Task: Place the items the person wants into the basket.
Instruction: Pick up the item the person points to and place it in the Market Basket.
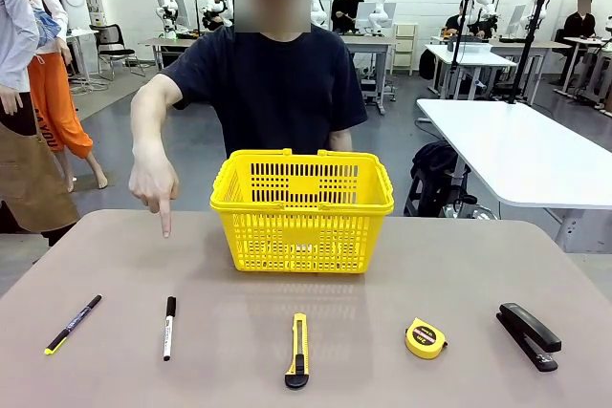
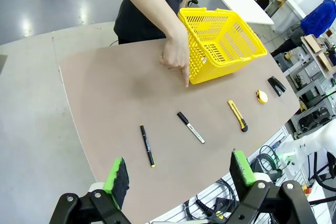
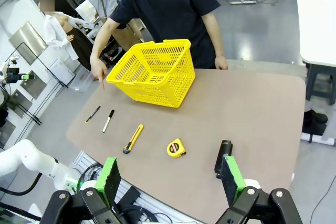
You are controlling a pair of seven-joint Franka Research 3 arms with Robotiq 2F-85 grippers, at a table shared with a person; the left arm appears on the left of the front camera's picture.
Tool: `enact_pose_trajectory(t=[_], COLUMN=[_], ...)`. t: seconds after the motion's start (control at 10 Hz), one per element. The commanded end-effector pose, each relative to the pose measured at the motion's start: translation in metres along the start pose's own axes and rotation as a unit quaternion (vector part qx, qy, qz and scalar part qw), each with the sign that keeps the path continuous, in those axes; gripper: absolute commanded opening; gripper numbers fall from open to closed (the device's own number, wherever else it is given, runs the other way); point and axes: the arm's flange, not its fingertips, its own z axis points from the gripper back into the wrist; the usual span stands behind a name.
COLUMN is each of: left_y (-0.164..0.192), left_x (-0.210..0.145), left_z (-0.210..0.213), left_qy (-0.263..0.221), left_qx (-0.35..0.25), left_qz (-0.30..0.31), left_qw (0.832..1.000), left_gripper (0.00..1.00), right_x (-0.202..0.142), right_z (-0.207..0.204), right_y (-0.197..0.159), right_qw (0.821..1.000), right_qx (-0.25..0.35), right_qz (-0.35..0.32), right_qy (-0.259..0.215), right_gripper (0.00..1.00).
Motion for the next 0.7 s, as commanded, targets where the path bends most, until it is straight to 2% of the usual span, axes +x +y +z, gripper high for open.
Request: enact_pose_trajectory(t=[0.0,0.2,0.3,0.6], left_y=[-0.024,-0.099,-0.13,-0.191], left_x=[0.003,0.004,-0.001,-0.027], left_z=[-0.018,-0.068,-0.091,-0.164], left_qy=[0.019,0.02,0.039,0.08], left_qx=[0.022,0.077,0.098,0.178], left_qz=[-0.011,-0.005,0.0,0.03], left_qw=[1.0,0.997,0.994,0.98], left_gripper=[1.0,1.0,1.0,1.0], right_x=[0.0,0.0,0.0,0.0], right_z=[0.001,0.001,0.001,0.001], right_y=[0.001,0.001,0.001,0.001], right_qw=[1.0,1.0,1.0,1.0], right_qx=[0.0,0.0,0.0,0.0], right_qz=[0.001,0.001,0.001,0.001], right_qy=[-0.001,-0.001,-0.001,-0.001], right_gripper=[1.0,1.0,1.0,1.0])
